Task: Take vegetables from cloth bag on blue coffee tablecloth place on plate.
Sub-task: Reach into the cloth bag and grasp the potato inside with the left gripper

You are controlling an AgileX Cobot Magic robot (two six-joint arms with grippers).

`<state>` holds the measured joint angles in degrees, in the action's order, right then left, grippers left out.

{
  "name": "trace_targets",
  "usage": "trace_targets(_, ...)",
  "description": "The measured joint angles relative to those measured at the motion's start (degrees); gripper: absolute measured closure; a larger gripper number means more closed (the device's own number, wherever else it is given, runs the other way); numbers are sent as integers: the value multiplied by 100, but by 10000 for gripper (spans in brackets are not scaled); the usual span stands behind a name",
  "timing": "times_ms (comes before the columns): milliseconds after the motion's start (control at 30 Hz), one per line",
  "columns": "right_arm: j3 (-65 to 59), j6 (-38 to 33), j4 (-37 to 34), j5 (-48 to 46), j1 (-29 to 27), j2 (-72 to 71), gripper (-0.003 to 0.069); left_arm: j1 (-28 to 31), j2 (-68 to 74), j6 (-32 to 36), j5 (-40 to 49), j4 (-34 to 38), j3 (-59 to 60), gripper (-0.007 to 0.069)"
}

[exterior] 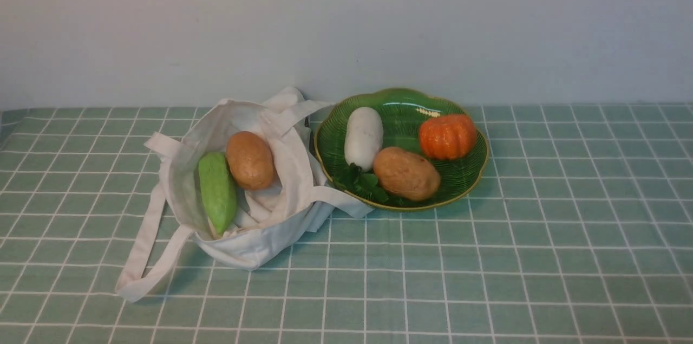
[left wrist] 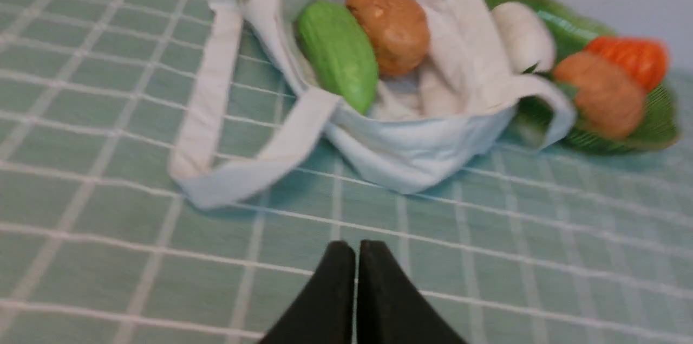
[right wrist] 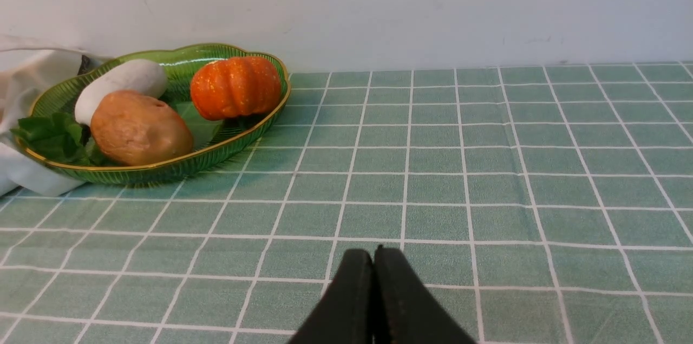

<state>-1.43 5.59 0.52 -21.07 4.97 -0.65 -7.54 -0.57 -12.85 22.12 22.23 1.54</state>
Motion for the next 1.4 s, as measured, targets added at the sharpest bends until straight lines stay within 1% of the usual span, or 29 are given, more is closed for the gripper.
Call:
trace_targets(33, 0, 0, 0, 0, 0, 0, 673, 0, 0, -404, -12, 765, 0, 629)
trace_targets(100, 0, 0, 0, 0, 0, 0, 673, 0, 0, -634, -55, 1584, 0, 629)
trace_targets(167, 0, 0, 0, 0, 0, 0, 673, 0, 0, -683, -149, 2176, 5, 629)
trace_targets(267, 0, 0, 0, 0, 0, 0, 673, 0, 0, -657, -336, 2529, 6, 629)
trace_targets(333, 0, 0, 0, 0, 0, 0, 673, 0, 0, -500, -437, 2726, -27, 629)
trace_targets(367, 0, 0, 0, 0, 0, 0, 673, 0, 0, -362, -422, 2749, -111, 629)
trace_targets(433, 0, 0, 0, 0, 0, 0, 673, 0, 0, 282, -342, 2742, -513, 629)
trace_targets(533, 0, 0, 0, 0, 0, 0, 673, 0, 245, 1358, -285, 2727, -1445, 629)
trace_targets(600, 0, 0, 0, 0, 0, 0, 673, 0, 763, 1735, -187, 2714, -1939, 629)
trace_targets(667, 0, 0, 0, 0, 0, 0, 673, 0, 1775, 2032, 248, 2626, -2441, 629)
trace_targets(767, 0, 0, 0, 0, 0, 0, 673, 0, 3240, 2216, 1276, 2322, -3005, 629)
trace_targets(800, 0, 0, 0, 0, 0, 0, 673, 0, 3350, 2217, 1353, 2293, -3005, 629)
trace_targets(900, 0, 0, 0, 0, 0, 0, 673, 0, 5335, 2312, 2503, 1720, -3758, 629)
trace_targets(933, 0, 0, 0, 0, 0, 0, 673, 0, 5443, 2317, 2608, 1692, -3853, 629)
trace_targets(1000, 0, 0, 0, 0, 0, 0, 673, 0, 6582, 2416, 3051, 1403, -4422, 629)
trace_targets(1033, 0, 0, 0, 0, 0, 0, 673, 0, 7041, 2460, 3142, 1347, -4691, 629)
trace_targets(1100, 0, 0, 0, 0, 0, 0, 673, 0, 7424, 2506, 3169, 1299, -4904, 629)
trace_targets(1167, 0, 0, 0, 0, 0, 0, 673, 0, 7977, 2543, 3163, 1249, -5401, 629)
trace_targets(1267, 0, 0, 0, 0, 0, 0, 673, 0, 8294, 2523, 3093, 1144, -5762, 624)
trace_targets(1400, 0, 0, 0, 0, 0, 0, 673, 0, 8719, 2369, 2879, 1009, -6436, 586)
